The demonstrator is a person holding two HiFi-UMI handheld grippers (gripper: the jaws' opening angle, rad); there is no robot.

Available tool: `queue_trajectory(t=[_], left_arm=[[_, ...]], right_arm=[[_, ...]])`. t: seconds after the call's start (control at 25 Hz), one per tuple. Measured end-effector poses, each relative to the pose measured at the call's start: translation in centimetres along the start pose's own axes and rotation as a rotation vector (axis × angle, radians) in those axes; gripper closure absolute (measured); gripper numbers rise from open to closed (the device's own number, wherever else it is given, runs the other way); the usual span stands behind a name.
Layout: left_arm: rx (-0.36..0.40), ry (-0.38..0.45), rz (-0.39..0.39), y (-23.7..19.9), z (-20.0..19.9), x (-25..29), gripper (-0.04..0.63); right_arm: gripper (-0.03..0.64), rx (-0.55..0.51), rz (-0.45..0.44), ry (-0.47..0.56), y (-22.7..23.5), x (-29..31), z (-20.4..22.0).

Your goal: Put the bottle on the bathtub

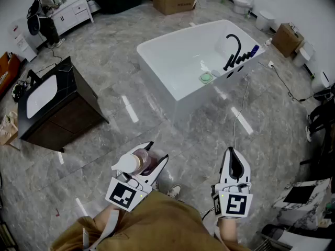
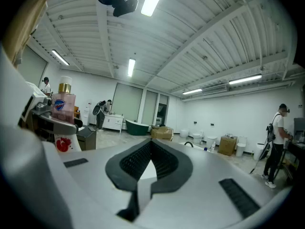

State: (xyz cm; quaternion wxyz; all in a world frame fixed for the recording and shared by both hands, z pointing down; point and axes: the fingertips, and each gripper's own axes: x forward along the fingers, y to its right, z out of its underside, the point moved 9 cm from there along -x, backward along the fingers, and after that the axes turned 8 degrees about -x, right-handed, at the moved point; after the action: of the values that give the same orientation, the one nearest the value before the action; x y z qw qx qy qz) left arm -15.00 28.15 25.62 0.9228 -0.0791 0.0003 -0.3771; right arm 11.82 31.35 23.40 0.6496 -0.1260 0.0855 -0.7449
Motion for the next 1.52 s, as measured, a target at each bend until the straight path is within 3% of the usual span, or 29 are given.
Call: queue_trajectory(t=[0.44, 0.96, 1.52], left_arm=[[-0.011, 0.003, -0.012, -1.4, -0.1, -1.4, 0.383], [-0.065, 0.016, 0.016, -6.3, 1.1, -3.5, 0.383], [-0.052, 0.017, 0.06, -9.5, 1.4, -3.7, 0.383]], right_arm=[[0.615, 0.041, -0.007, -0.005, -1.3, 0.3, -1.0], [0.614, -0.04, 0.051, -0.043, -5.6, 1.2, -2.4], [0.614, -0.048, 0.113, -0.042, -7.8, 1.5, -3.5]])
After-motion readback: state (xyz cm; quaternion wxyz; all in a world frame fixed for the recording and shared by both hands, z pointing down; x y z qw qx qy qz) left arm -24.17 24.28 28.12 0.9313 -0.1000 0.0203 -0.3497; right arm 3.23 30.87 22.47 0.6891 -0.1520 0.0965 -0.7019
